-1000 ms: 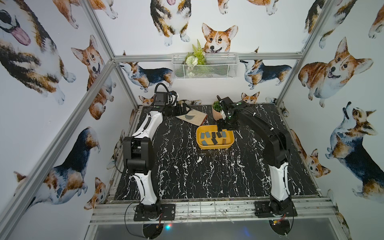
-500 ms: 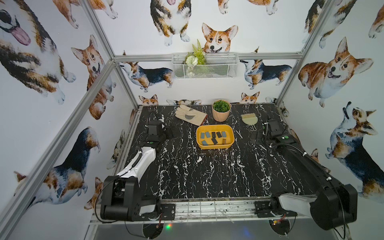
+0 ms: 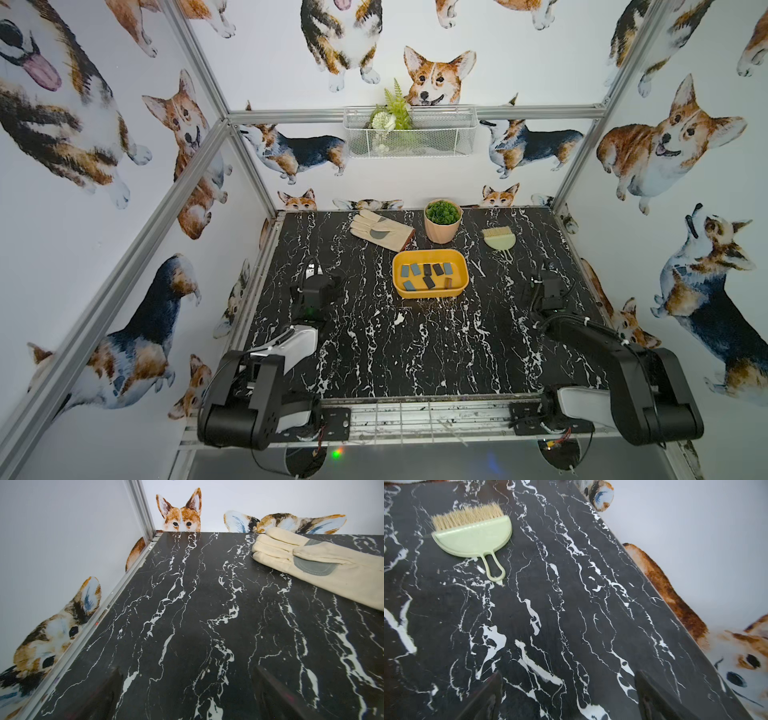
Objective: Put the eraser in the storage box
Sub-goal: Reset both arms
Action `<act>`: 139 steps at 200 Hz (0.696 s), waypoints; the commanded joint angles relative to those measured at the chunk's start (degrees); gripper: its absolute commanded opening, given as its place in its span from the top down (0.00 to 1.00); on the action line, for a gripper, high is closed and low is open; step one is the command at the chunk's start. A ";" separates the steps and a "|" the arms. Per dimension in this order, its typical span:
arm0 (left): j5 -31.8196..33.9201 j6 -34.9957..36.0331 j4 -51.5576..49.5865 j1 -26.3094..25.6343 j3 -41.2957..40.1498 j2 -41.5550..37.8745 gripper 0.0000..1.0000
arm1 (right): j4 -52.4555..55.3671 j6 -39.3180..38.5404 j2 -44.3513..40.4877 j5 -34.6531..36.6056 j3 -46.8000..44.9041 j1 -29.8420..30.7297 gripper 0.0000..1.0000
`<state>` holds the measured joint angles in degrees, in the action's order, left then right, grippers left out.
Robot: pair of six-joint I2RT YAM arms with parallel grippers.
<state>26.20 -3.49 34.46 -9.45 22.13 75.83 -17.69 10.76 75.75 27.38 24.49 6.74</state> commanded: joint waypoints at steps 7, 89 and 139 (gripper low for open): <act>2.31 3.53 15.23 -0.13 -4.23 2.18 0.01 | -26.01 -5.94 4.82 -1.52 -3.89 -0.24 0.00; -4.13 5.09 24.57 0.20 -2.97 14.39 0.00 | -44.48 -10.92 8.25 -14.02 -12.60 0.07 0.01; -5.70 3.84 21.02 1.69 -1.04 14.58 0.00 | -36.54 -8.21 5.93 -14.78 -10.33 -1.74 0.01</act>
<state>21.78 0.97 56.75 -8.47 20.51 90.63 -52.01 1.93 83.15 13.21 15.46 4.89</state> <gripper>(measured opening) 0.999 0.996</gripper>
